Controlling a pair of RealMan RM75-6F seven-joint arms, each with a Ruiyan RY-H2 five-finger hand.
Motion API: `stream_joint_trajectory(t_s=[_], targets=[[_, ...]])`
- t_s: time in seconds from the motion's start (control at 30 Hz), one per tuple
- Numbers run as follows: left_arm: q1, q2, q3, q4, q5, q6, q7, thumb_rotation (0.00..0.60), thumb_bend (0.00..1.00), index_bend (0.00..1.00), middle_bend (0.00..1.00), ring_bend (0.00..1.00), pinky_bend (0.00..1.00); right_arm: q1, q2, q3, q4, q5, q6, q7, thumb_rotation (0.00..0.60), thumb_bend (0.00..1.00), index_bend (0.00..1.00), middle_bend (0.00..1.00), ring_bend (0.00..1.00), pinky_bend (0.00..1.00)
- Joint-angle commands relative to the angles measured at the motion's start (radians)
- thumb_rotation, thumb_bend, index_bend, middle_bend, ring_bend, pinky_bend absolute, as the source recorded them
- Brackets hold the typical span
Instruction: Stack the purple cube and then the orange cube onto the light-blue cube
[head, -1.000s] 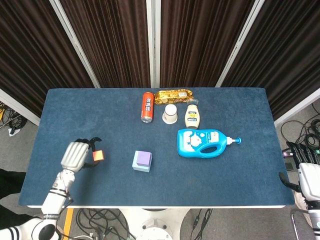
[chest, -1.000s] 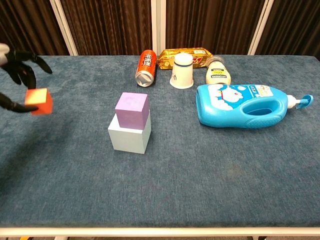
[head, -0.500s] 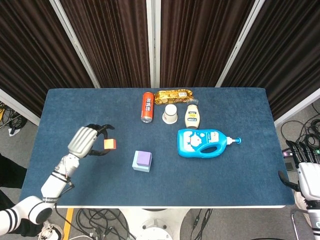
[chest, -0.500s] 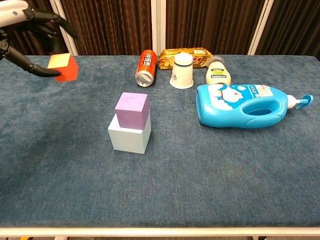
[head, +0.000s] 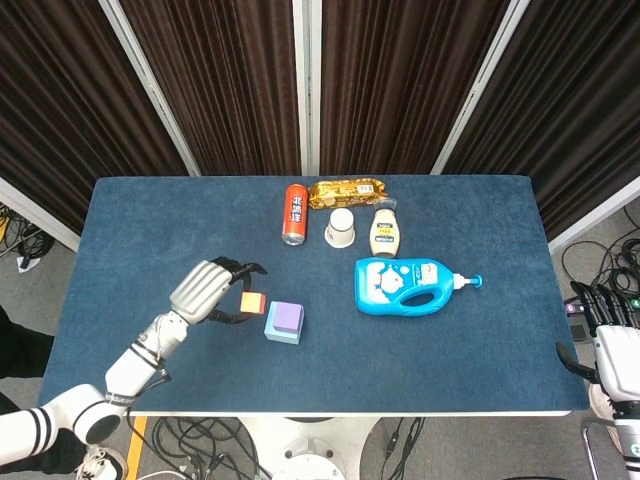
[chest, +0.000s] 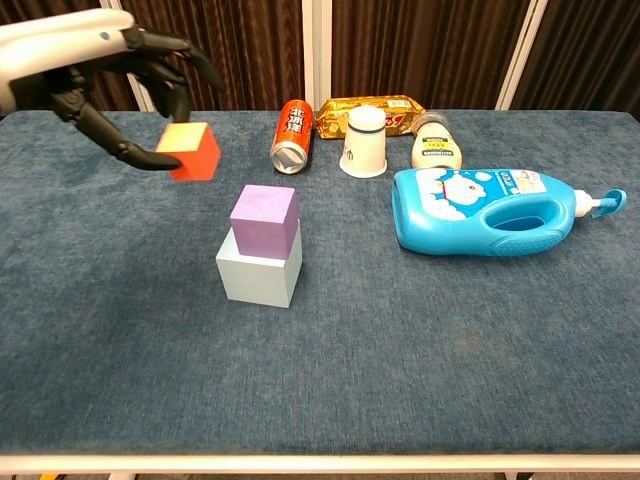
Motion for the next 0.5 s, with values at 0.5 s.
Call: stream_joint_trajectory(t_s=[0.5], targets=[[-0.075, -0.030, -0.009, -0.047, -0.095, -0.073, 0.066, 0.600, 0.25, 0.35, 0.63, 0.43, 0.38, -0.004, 0.006, -0.002, -0.002, -0.006, 0.006, 0.012, 0.600, 0.23, 0.04, 0.10, 0.00, 0.00]])
